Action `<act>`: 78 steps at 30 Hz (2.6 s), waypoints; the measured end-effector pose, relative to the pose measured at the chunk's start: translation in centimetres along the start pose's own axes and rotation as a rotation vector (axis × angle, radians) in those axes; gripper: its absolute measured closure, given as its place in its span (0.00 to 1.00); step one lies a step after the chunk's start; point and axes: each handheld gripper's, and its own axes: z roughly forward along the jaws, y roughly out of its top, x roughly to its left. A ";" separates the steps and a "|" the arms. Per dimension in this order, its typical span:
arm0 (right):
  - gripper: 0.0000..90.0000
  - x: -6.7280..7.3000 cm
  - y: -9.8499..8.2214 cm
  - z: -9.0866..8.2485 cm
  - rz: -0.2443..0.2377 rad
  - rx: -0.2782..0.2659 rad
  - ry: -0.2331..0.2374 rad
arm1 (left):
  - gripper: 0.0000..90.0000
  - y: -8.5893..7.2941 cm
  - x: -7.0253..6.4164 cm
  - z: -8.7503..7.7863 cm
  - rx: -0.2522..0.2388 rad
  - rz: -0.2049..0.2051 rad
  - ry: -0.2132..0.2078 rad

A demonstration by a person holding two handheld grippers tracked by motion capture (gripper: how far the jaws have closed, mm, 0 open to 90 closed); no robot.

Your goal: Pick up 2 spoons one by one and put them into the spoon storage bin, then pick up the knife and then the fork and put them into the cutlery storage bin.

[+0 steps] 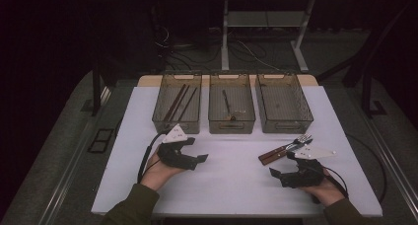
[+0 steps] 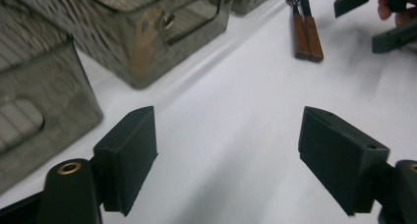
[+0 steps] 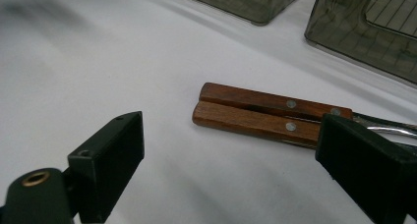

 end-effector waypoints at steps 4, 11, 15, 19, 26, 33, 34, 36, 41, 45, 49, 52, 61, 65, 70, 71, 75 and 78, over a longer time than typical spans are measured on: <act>0.12 0.0 0.0 0.0 0.000 0.004 0.003 | 0.17 -1.1 -0.5 -0.6 0.008 0.006 0.009; 0.12 0.0 0.0 -0.1 0.003 0.001 0.003 | 0.05 -2.9 -1.0 -1.4 0.013 0.004 0.017; 0.12 0.0 0.0 -0.1 0.003 0.002 0.003 | 0.00 -3.7 -1.1 -1.6 0.003 -0.018 0.007; 0.12 0.0 0.1 -0.2 0.002 0.003 0.004 | 0.00 -4.0 -1.0 -1.6 0.020 -0.031 -0.001; 0.12 -0.4 0.2 -0.5 -0.003 0.005 0.016 | 0.00 -3.9 -1.1 -1.6 0.039 -0.019 -0.004; 0.12 -1.0 1.0 -1.1 0.021 0.042 0.062 | 0.00 -4.0 -1.1 -1.6 0.034 -0.019 -0.009; 0.12 -1.2 1.1 -1.3 0.016 0.040 0.070 | 0.00 -4.0 -1.1 -1.6 0.034 -0.020 -0.010; 0.12 -1.3 1.4 -1.6 0.003 0.047 0.081 | 0.00 -3.9 -1.1 -1.7 0.030 -0.021 -0.016; 0.18 -2.1 1.9 -1.7 -0.005 0.078 0.077 | 0.00 -3.9 -1.0 -1.7 0.017 -0.031 -0.023; 0.27 -3.3 2.3 -1.8 0.023 0.080 0.051 | 0.00 -3.9 -1.0 -1.6 0.029 -0.043 -0.031; 0.40 -4.7 3.0 -2.0 0.051 0.058 0.012 | 0.00 -3.9 -1.0 -1.6 0.039 -0.042 -0.021; 0.49 -5.8 3.4 -1.8 0.074 0.050 0.010 | 0.00 -3.9 -1.0 -1.7 0.032 -0.027 -0.016; 0.76 -7.3 4.7 -0.1 0.051 0.097 -0.068 | 0.02 -3.8 -1.1 -1.9 0.036 -0.021 -0.004; 0.87 -7.4 5.1 0.9 0.040 0.122 -0.076 | 0.02 -3.8 -1.2 -1.8 0.034 -0.020 -0.003; 0.99 -7.6 5.3 2.3 0.025 0.170 -0.073 | 0.02 -3.8 -1.2 -1.8 0.037 -0.021 -0.006; 0.99 -7.7 5.3 2.6 0.020 0.181 -0.075 | 0.02 -3.8 -1.3 -1.8 0.037 -0.022 -0.007; 0.99 -7.9 5.3 3.5 0.010 0.214 -0.085 | 0.02 -3.8 -1.3 -1.7 0.041 -0.015 -0.013; 0.99 -8.1 5.1 4.0 0.005 0.237 -0.095 | 0.03 -3.8 -1.4 -1.7 0.043 -0.012 -0.012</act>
